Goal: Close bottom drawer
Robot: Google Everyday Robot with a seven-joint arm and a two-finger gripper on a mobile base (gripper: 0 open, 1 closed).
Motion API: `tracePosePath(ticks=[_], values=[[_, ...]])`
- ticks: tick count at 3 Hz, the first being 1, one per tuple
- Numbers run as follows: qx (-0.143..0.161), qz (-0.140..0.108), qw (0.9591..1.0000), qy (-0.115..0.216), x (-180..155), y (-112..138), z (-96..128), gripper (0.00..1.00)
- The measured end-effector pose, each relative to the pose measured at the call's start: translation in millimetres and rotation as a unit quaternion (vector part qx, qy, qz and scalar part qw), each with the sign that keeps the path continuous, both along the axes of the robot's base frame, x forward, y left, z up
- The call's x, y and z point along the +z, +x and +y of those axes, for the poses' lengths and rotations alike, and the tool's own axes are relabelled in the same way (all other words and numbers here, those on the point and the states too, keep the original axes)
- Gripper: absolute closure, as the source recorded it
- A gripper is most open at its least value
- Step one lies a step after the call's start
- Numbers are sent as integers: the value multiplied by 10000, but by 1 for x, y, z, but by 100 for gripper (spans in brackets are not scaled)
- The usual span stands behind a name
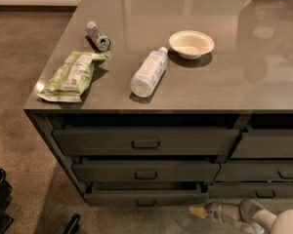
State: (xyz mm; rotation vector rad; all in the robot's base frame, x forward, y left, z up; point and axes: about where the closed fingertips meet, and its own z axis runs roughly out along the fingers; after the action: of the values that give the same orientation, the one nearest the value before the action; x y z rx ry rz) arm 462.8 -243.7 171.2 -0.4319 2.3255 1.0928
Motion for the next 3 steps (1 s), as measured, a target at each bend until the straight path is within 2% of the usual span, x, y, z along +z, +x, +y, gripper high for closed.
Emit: tracePosePath(ticks=[1,2,3], values=[[32,-413,9989,-227,16,35,4,100],[34,-605,9974,-386,24,51,5,100],[30,-601,9975,-382,24,51,6,100]])
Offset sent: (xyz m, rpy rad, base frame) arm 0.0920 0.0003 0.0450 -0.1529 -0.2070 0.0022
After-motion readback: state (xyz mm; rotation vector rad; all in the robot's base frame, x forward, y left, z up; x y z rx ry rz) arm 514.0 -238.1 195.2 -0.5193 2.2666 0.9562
